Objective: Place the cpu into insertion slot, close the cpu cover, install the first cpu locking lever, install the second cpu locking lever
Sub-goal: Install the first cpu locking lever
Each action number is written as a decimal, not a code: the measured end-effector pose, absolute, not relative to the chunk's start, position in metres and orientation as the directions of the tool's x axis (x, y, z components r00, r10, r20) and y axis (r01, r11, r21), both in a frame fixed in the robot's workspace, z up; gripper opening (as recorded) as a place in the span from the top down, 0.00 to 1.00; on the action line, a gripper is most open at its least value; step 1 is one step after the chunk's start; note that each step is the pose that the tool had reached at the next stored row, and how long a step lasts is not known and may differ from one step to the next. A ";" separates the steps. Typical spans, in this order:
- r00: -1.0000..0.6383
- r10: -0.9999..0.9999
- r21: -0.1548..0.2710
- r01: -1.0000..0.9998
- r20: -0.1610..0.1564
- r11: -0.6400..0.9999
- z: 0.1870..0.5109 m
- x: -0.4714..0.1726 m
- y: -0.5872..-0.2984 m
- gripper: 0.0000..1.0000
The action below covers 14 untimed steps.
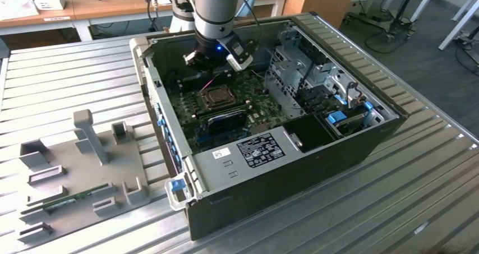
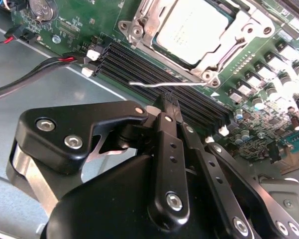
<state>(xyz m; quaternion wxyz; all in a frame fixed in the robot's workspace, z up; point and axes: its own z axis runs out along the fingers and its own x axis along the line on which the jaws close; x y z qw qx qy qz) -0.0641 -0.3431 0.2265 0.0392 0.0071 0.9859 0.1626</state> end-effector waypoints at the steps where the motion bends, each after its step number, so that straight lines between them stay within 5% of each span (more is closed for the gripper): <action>1: -0.997 0.027 0.321 0.002 -0.074 0.947 0.226 -0.064 -0.343 0.89; 14: -0.998 0.027 0.321 0.006 -0.060 0.947 0.226 -0.064 -0.343 0.89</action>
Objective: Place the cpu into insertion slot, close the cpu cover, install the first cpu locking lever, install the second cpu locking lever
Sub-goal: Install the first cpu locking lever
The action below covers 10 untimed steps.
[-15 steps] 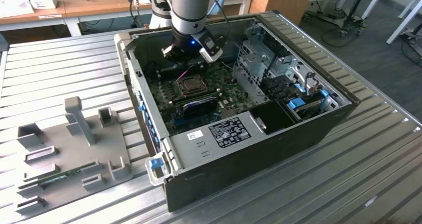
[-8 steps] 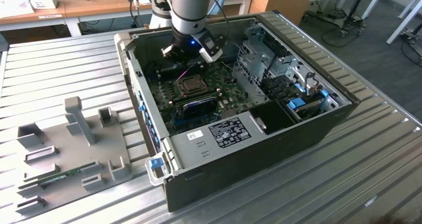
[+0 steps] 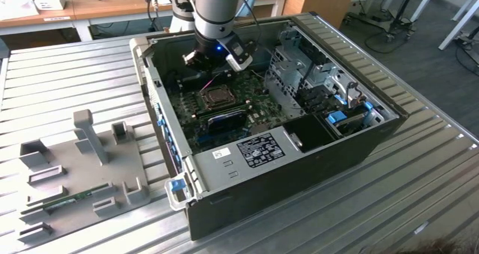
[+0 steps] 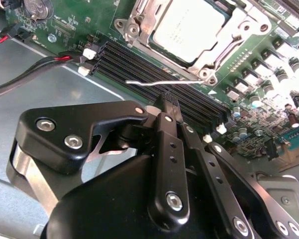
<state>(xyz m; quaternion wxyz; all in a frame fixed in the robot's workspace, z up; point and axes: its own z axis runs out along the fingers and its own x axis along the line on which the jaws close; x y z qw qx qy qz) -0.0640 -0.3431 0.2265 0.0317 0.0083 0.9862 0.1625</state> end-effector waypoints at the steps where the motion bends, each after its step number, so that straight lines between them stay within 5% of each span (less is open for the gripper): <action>1: -0.998 0.027 0.321 0.007 -0.059 0.947 0.226 -0.064 -0.343 0.89; 10: -0.998 0.027 0.321 0.010 -0.049 0.947 0.226 -0.064 -0.343 0.89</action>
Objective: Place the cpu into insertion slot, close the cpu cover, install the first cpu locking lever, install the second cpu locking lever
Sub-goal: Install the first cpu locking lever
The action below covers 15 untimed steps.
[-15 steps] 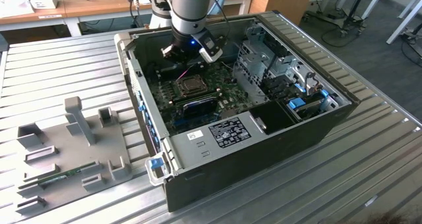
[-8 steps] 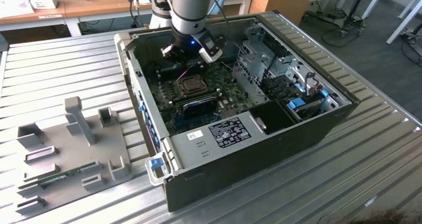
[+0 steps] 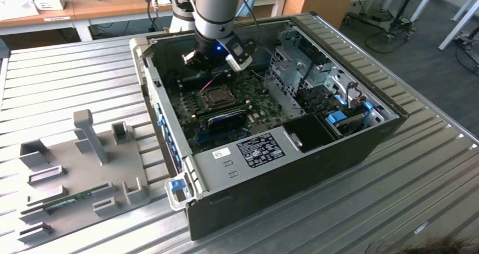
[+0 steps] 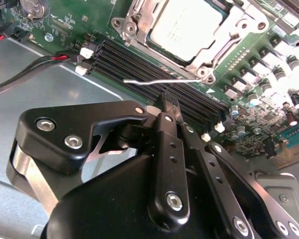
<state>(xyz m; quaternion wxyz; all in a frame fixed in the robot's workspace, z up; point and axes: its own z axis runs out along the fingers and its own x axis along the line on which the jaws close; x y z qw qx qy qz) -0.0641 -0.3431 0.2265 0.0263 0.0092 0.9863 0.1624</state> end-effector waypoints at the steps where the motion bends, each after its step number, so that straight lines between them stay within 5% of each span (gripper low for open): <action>1: -0.998 0.027 0.321 0.010 -0.048 0.947 0.226 -0.064 -0.343 0.89; 15: -0.999 0.027 0.321 0.015 -0.033 0.947 0.226 -0.064 -0.343 0.89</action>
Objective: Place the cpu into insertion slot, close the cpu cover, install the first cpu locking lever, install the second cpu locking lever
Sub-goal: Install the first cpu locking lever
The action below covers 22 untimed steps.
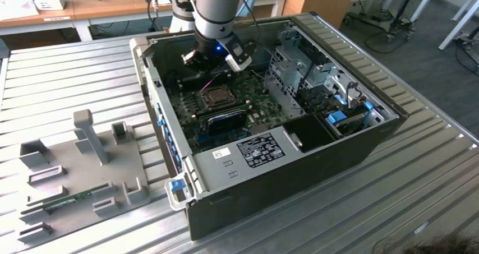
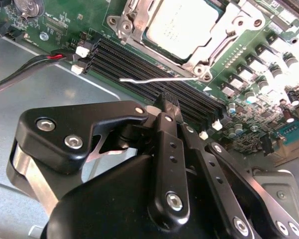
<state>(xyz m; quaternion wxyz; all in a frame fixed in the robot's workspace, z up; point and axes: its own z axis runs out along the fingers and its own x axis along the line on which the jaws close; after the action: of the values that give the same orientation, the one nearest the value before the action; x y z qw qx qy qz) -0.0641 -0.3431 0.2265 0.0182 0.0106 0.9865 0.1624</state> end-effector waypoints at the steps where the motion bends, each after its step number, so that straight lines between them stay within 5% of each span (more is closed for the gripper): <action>1: -0.999 0.027 0.321 0.015 -0.031 0.947 0.226 -0.064 -0.343 0.89; 22: -1.000 0.027 0.320 0.023 -0.008 0.947 0.226 -0.064 -0.343 0.89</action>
<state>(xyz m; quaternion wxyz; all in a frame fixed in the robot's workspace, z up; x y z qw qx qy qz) -0.0641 -0.3431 0.2265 0.0063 0.0125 0.9867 0.1622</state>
